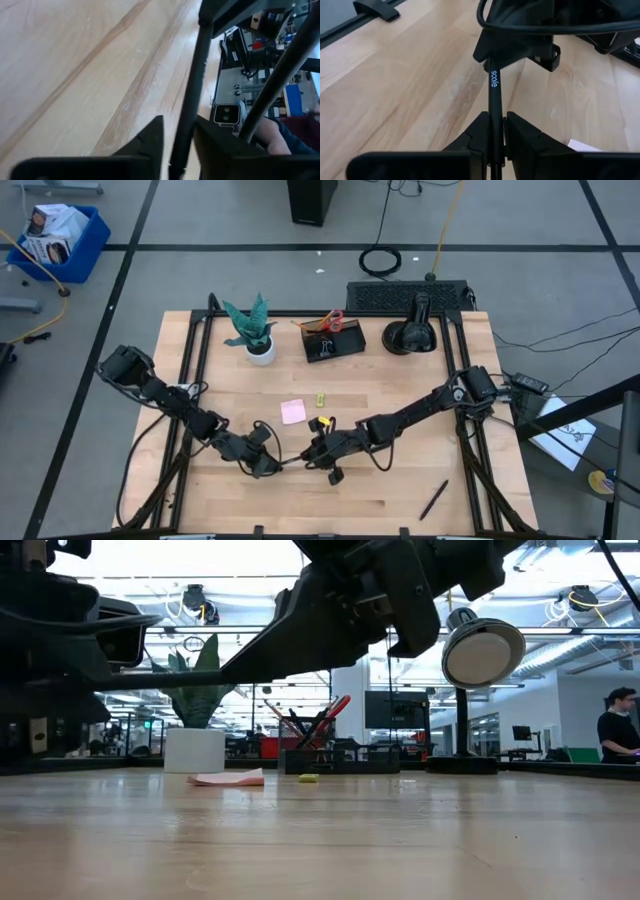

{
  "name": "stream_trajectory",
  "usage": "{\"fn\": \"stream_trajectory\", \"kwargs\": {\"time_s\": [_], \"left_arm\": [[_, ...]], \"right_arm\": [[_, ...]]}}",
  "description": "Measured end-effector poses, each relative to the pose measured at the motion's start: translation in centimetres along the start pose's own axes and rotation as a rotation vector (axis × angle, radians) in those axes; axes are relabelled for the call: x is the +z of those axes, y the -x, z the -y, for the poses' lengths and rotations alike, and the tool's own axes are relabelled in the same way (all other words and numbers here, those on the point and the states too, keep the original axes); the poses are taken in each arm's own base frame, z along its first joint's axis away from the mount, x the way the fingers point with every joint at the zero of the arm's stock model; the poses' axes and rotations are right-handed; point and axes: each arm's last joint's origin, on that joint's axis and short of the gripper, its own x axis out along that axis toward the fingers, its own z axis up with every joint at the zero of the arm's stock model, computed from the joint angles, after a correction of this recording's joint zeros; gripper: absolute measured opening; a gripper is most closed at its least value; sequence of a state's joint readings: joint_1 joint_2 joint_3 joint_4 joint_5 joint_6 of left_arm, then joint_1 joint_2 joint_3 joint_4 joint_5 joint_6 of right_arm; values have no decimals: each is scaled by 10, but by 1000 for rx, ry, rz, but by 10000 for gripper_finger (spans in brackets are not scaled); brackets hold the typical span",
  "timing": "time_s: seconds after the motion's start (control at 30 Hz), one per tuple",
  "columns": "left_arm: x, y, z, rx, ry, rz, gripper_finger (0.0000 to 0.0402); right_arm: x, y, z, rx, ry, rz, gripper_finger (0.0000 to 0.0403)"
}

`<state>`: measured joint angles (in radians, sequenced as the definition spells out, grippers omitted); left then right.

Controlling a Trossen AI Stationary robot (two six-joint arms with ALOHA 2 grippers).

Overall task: Pick and place office supplies into organizer
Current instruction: Put the black pen into the black mesh desk organizer

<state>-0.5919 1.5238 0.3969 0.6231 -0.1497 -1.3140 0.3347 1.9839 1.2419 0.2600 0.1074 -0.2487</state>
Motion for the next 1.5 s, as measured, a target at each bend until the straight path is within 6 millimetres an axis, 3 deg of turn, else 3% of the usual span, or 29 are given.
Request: {"fn": "stream_trajectory", "kwargs": {"time_s": [0.23,0.57,0.8,0.93,1.17,1.37,1.5], "left_arm": [[1,0,4,-32,-50,1,20],[-2,1,4,-29,-52,31,38],[-4,1,4,-16,-104,71,19],[-2,2,10,-52,-176,143,24],[3,5,22,-125,-330,284,29],[6,7,30,-174,-437,343,18],[6,7,30,-160,-456,365,32]], "right_arm": [[-2,0,0,4,4,-16,44],[0,5,-1,8,28,-36,77],[45,48,-1,37,-33,141,133],[51,72,-8,81,-99,205,156],[20,96,-20,81,-191,398,161],[-26,112,-19,-80,-328,630,157],[-55,113,-14,-144,-447,659,162]]}}
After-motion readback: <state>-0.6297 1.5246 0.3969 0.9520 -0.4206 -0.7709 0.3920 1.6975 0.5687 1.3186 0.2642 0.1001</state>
